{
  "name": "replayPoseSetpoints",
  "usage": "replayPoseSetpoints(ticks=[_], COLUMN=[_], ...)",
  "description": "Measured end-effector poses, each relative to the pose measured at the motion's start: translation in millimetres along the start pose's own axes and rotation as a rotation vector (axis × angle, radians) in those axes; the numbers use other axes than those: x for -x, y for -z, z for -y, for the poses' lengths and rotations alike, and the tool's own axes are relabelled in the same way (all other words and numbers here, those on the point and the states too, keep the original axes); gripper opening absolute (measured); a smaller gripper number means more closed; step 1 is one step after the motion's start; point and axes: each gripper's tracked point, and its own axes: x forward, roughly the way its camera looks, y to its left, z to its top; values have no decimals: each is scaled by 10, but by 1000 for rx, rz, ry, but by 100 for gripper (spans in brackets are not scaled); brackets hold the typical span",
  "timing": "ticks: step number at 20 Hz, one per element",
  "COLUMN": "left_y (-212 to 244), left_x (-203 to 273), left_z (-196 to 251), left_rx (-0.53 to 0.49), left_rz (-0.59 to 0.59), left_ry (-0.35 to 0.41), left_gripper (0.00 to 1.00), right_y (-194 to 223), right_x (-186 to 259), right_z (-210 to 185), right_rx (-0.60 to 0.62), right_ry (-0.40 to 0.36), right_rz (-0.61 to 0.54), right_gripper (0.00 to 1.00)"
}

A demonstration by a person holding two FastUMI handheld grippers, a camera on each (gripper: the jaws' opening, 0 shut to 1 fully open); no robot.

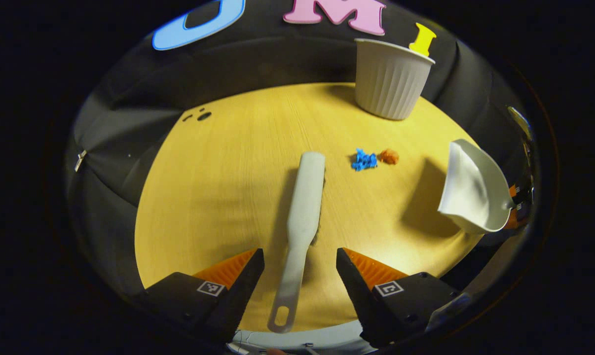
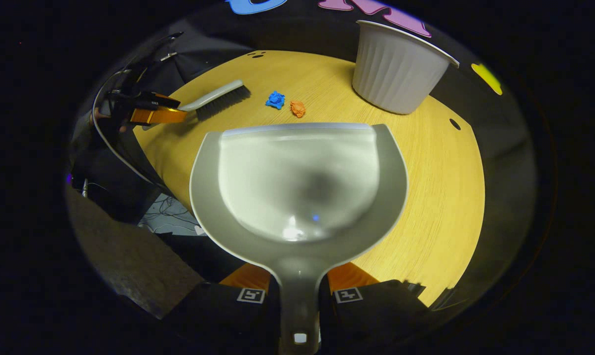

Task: Pick up the small broom and dustpan from the desktop, sweep the trash into the dustpan with the broom, and then empty the trash into the garbage bin.

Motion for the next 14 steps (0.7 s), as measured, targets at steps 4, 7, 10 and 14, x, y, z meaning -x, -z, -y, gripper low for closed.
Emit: replayPoseSetpoints(ticks=[4,7,10,14], left_y=[75,139,108,90], left_x=[-287,-391,-452,-456], left_z=[-25,12,-10,-2], left_rx=[10,0,-10,-29], left_rz=[-86,-146,-153,-175], left_ry=[16,40,29,34], left_gripper=[82,75,65,47], right_y=[73,94,77,53], right_x=[16,22,24,-26], right_z=[27,36,5,-25], right_rx=[7,28,55,83], right_ry=[-3,-5,-13,-26], right_rz=[-16,-35,-43,-68], right_gripper=[36,36,39,36])
